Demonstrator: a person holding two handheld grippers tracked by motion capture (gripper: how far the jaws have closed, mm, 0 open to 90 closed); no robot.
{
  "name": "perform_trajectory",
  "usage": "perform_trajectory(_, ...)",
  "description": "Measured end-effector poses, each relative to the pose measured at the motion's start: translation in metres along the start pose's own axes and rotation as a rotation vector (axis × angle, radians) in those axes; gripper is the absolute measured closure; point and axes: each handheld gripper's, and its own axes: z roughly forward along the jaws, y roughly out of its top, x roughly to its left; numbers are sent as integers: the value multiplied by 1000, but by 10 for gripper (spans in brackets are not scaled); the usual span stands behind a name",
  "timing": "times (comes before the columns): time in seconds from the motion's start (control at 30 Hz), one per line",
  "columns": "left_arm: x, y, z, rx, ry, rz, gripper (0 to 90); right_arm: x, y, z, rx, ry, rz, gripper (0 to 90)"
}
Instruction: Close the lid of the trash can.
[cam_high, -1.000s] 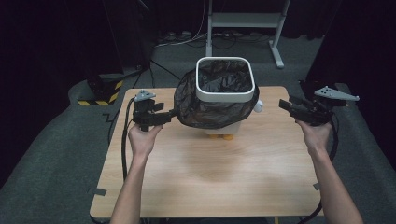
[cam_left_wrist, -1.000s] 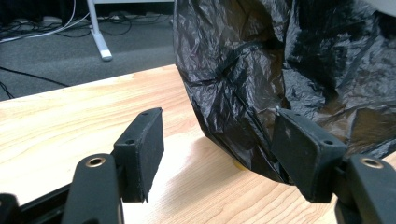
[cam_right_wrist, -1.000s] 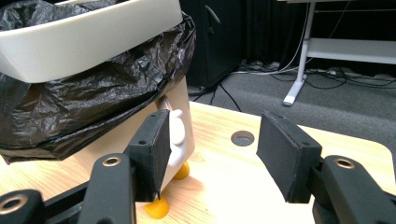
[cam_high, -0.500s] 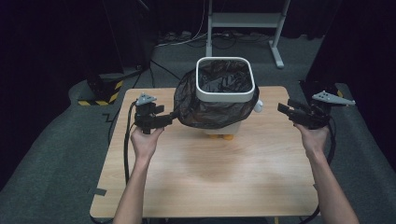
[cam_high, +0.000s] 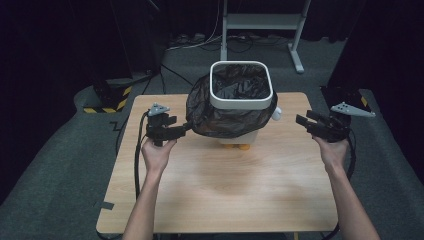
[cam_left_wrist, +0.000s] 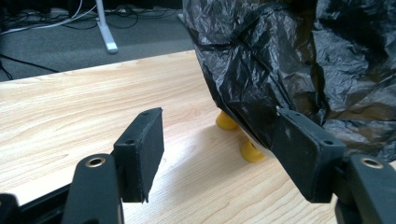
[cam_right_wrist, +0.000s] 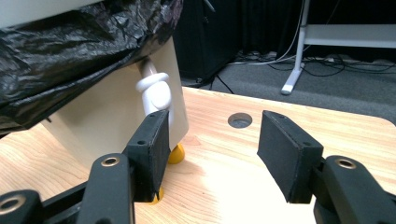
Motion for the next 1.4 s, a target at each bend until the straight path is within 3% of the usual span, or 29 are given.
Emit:
perform_trajectory(0.73,7,-19,6,-2,-16,-39,337,-1,-18,12,33,-5,12,431)
perform_trajectory(0.97,7,-23,7,0,-14,-47,338,-1,-22,13,35,-5,15,434)
perform_trajectory(1.03,6,-25,8,5,-10,-32,338,-1,-23,13,39,-8,17,437)
perform_trajectory(1.4,8,-34,11,15,-7,-54,337,-4,-35,17,67,-16,33,440)
